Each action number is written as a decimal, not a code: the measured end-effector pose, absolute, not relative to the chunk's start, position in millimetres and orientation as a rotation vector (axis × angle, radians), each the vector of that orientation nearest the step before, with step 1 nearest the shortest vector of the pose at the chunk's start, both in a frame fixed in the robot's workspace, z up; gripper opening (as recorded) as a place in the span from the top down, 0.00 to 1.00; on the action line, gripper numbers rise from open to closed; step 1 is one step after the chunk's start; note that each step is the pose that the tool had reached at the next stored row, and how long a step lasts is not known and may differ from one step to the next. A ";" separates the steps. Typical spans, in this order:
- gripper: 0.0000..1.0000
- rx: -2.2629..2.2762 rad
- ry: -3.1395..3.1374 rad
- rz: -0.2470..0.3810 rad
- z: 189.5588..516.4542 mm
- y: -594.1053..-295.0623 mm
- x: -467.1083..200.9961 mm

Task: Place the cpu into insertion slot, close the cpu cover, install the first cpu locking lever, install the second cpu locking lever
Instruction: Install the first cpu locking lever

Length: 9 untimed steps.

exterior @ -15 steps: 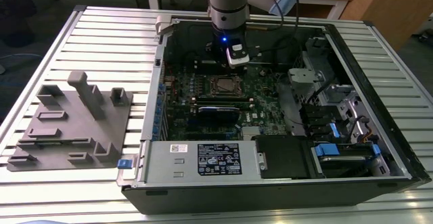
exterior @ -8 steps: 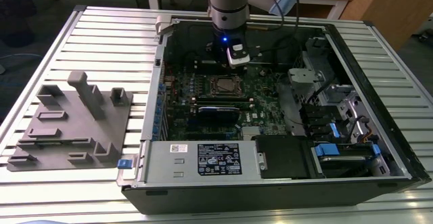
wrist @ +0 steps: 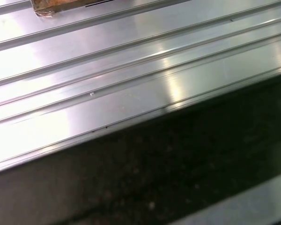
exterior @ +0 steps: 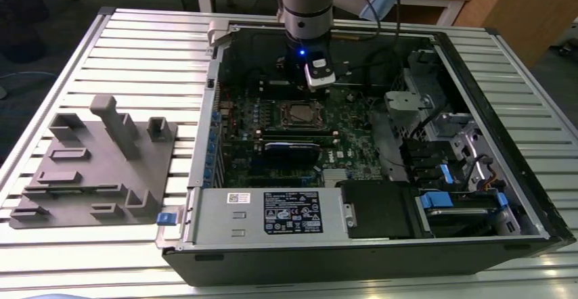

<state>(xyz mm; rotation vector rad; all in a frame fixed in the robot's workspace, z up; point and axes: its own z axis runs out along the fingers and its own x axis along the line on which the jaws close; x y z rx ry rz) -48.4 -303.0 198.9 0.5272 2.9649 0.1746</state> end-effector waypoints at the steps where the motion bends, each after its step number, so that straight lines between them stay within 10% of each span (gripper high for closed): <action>1: 0.89 0.527 2.965 0.173 198.8 -302.9 -48.3; 9: 0.89 0.526 2.965 0.163 198.8 -301.6 -48.0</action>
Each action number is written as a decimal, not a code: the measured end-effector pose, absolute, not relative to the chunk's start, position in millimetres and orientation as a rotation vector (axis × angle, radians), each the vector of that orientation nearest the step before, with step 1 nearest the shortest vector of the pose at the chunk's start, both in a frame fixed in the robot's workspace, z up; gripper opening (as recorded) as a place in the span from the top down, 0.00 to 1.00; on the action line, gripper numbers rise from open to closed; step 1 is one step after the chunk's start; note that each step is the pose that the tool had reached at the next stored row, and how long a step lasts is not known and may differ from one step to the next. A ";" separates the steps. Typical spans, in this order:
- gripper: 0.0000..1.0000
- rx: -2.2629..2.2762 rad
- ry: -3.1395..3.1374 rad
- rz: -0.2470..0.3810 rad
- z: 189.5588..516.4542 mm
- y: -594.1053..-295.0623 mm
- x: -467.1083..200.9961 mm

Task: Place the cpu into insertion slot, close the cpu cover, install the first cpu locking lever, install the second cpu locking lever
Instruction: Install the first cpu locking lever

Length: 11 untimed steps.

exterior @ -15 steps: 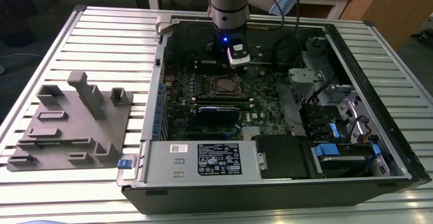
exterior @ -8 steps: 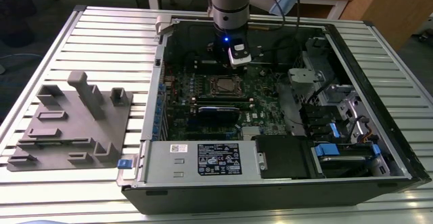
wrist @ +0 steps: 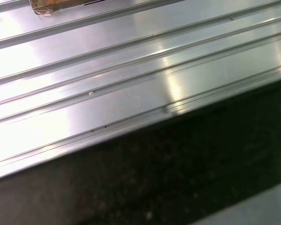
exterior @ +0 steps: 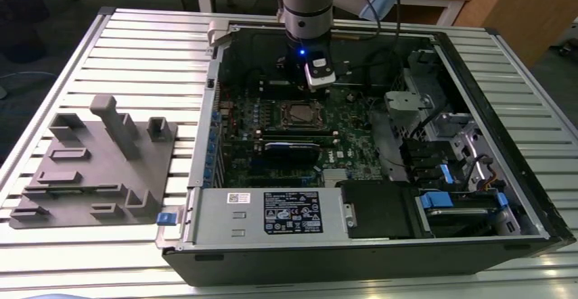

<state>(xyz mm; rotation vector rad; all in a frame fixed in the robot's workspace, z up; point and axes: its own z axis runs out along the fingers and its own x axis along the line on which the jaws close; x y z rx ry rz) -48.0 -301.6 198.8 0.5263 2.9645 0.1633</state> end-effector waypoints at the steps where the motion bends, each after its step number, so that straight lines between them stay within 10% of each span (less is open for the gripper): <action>1: 0.89 0.526 2.964 0.164 198.7 -301.5 -48.0; 11: 0.89 0.526 2.964 0.164 200.1 -301.4 -48.0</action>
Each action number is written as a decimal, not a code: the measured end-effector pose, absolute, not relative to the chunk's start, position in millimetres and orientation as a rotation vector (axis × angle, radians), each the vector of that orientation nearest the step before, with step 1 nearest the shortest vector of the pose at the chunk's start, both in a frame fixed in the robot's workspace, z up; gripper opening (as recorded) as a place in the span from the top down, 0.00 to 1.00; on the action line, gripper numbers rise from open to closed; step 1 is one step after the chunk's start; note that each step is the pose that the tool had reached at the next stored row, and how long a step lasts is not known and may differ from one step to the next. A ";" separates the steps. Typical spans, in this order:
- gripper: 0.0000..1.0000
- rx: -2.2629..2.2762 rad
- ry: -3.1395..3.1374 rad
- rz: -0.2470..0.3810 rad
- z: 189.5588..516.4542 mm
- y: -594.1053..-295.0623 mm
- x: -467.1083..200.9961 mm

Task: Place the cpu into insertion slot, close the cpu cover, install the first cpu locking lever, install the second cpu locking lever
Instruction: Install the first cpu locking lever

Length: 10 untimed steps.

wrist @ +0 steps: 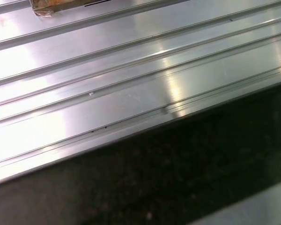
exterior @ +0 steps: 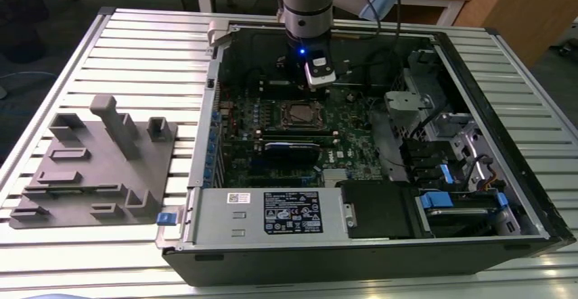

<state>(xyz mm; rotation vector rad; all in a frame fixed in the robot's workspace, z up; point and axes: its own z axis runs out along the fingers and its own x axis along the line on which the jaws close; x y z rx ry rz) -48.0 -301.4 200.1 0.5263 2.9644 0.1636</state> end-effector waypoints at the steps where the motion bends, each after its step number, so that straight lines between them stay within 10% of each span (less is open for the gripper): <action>1: 0.89 0.526 2.964 0.164 200.1 -301.4 -48.0; 10: 0.89 0.526 2.964 0.164 200.1 -299.3 -48.1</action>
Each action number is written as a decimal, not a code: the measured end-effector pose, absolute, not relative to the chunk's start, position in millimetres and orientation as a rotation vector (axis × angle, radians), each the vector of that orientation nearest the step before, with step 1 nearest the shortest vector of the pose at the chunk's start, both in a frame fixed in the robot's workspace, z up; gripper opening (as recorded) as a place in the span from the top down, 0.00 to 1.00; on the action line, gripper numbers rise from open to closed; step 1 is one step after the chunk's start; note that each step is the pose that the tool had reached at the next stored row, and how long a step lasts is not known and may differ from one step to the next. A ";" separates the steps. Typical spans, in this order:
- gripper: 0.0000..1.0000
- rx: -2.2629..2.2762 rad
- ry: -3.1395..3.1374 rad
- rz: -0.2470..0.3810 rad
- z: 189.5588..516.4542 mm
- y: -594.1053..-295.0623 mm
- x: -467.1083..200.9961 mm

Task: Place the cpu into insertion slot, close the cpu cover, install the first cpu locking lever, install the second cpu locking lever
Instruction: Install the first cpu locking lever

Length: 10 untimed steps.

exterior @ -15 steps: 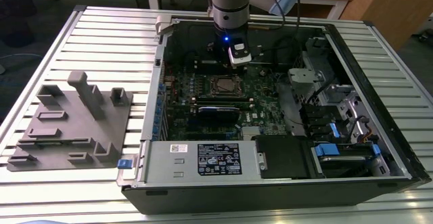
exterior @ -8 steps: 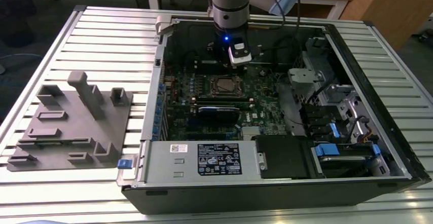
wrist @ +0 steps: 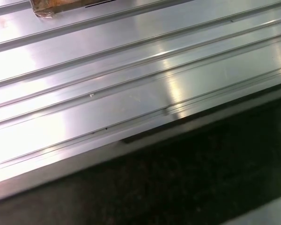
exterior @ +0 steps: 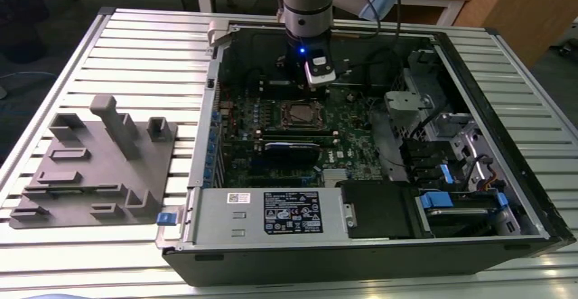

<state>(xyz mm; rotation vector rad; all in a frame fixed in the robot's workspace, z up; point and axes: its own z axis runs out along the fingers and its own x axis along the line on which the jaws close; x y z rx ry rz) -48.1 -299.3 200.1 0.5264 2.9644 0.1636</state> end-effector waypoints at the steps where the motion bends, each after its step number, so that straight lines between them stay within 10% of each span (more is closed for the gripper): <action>1: 0.89 0.527 2.964 0.164 200.1 -298.9 -48.1; 10: 0.89 0.526 2.964 0.158 200.1 -298.1 -48.2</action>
